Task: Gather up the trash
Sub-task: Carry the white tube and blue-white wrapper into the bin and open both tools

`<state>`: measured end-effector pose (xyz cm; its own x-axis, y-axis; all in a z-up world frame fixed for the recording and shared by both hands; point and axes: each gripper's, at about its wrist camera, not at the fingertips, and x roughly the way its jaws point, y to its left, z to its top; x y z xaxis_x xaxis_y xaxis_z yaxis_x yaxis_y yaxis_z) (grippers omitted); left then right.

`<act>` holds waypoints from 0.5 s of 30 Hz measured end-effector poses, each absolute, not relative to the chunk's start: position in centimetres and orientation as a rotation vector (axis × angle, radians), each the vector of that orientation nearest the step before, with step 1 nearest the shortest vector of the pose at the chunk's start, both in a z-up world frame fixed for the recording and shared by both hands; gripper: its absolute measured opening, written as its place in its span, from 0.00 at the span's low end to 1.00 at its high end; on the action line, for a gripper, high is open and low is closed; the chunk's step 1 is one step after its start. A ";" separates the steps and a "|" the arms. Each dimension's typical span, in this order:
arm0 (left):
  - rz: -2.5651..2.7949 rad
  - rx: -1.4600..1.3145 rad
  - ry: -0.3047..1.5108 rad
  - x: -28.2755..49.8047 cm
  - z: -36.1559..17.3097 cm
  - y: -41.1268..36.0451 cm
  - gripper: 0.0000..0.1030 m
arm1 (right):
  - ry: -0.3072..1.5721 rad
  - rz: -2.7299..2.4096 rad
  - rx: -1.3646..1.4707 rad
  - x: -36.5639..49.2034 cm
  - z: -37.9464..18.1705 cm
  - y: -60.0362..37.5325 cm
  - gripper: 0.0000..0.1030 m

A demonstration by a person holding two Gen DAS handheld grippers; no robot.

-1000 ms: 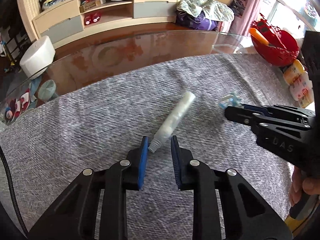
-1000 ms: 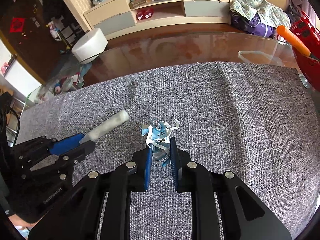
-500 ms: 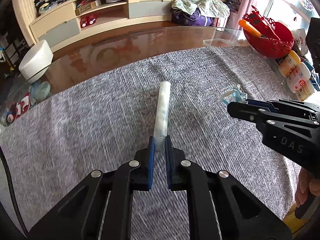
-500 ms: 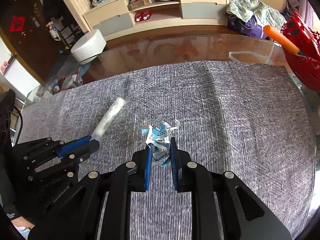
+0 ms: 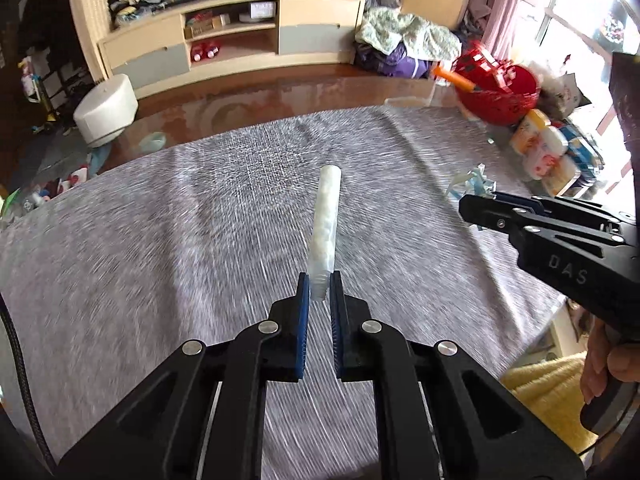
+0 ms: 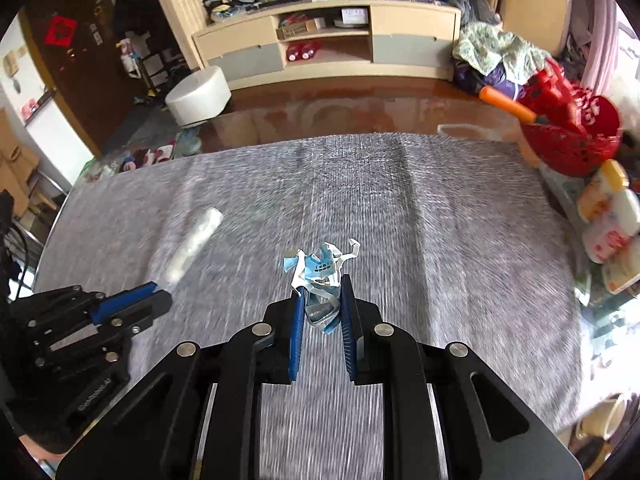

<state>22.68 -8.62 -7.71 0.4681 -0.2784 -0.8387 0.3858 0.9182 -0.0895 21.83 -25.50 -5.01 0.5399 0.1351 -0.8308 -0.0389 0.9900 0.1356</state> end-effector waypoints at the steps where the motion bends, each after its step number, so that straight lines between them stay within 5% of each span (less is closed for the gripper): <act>1: -0.407 0.115 0.996 21.8 -7.1 -8.4 0.08 | 0.985 0.105 0.097 20.6 -4.3 -25.4 0.18; 15: -0.382 0.086 0.872 5.7 -1.9 -5.2 0.09 | 0.900 0.133 0.039 6.6 -0.4 -25.2 0.18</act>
<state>5.73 -5.18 -1.88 0.5807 -0.2916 -0.7601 0.3609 0.9291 -0.0807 6.61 -25.18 -0.41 0.6140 0.1322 -0.7782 -0.0993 0.9910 0.0900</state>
